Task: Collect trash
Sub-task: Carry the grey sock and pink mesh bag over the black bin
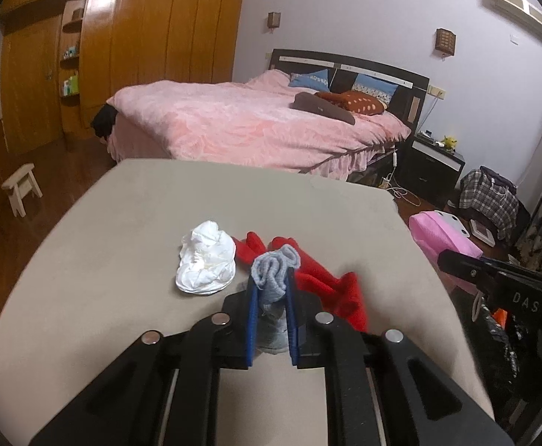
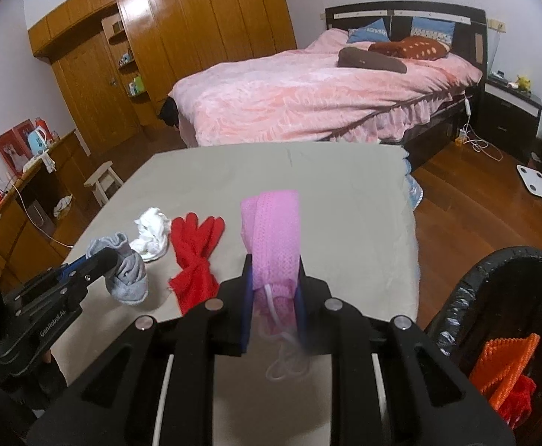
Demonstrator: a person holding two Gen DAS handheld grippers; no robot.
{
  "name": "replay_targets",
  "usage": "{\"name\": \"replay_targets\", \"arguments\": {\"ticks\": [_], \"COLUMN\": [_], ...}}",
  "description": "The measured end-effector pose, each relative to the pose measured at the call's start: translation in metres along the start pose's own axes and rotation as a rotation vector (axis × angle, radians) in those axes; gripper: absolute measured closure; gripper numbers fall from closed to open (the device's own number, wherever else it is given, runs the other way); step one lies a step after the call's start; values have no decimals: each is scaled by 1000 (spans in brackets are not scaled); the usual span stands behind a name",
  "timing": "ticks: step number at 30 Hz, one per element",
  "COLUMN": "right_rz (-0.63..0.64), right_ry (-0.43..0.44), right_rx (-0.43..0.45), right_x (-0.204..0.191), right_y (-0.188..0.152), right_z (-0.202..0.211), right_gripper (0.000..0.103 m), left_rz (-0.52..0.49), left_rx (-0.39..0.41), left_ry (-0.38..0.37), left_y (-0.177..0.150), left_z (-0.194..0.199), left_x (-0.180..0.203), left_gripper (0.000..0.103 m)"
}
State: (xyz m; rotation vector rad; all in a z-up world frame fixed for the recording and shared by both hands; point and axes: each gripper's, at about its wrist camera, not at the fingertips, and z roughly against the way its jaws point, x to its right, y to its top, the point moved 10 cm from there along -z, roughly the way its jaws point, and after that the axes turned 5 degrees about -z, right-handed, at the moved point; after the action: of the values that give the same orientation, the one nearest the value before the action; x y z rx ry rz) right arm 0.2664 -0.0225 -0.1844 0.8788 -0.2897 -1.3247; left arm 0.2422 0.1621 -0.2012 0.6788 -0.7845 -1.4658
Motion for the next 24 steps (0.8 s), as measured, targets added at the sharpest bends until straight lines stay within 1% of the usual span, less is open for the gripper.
{"name": "replay_targets", "arguments": {"ticks": [3,7,12,17,24], "right_rz": [-2,-3,-6,-3,-41], "right_ry": [-1,-2,-12,-33,-93], "right_rx": [16,39,67,95,152], "right_x": [-1,1,11,26,67], "right_y": [1,-1,-3,-9,-12], "right_z": [16,40,74,105,151], "right_gripper": [83,83,83,83,83], "left_rz": [0,2,-24,-34,-77], "left_rx": [3,18,32,36,50], "left_ry": [14,1,-22,-75,-159], "left_y": [3,7,8,8,14], "left_z": [9,22,36,48,60], "left_x": [6,21,48,79,134], "left_gripper": [90,90,90,90,90]}}
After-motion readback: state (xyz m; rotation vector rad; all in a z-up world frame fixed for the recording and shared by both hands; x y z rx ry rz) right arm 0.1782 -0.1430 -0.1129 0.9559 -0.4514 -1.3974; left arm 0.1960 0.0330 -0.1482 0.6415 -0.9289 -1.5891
